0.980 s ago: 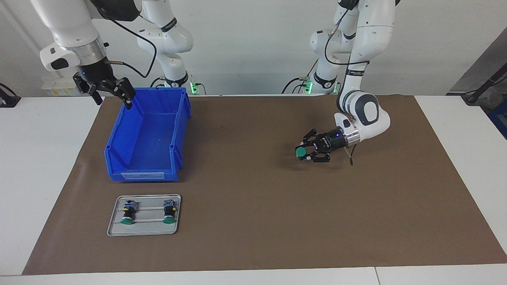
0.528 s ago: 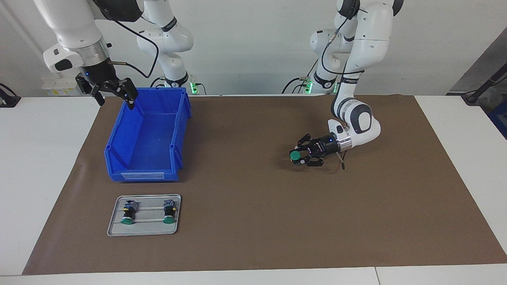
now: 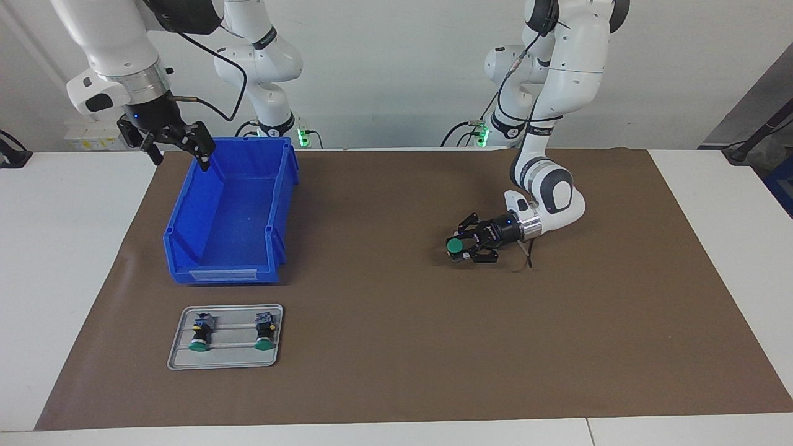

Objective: Place and press button with both arms

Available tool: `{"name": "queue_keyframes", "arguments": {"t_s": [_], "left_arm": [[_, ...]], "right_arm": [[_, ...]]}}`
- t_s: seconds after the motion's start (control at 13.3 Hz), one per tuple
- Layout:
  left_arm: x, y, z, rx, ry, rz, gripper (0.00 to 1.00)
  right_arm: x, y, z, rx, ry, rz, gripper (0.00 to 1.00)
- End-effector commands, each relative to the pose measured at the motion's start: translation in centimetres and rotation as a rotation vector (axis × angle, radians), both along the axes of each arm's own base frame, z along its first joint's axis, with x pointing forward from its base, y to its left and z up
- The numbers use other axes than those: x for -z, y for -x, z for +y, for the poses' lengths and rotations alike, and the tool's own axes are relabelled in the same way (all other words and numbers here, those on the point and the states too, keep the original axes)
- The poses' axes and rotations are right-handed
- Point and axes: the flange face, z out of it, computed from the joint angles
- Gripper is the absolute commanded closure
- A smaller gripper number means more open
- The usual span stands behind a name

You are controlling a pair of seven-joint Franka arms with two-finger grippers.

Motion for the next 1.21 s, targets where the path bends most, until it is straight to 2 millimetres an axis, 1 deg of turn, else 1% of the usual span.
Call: {"name": "queue_keyframes", "arguments": {"t_s": [0.0, 0.15, 0.6, 1.13], "left_arm": [[0.2, -0.3, -0.8, 0.006, 0.017, -0.047, 1.00], [0.3, -0.1, -0.8, 0.009, 0.015, -0.054, 1.00], [0.8, 0.3, 0.1, 0.011, -0.002, -0.066, 1.00], [0.8, 0.3, 0.4, 0.008, -0.007, -0.069, 1.00]], "right_arm": [[0.2, 0.4, -0.1, -0.017, -0.008, 0.007, 0.00], [0.2, 0.3, -0.1, -0.018, -0.006, 0.004, 0.00], [0.2, 0.4, -0.1, -0.018, -0.005, 0.007, 0.00], [0.2, 0.4, -0.1, -0.018, -0.005, 0.010, 0.00]]}}
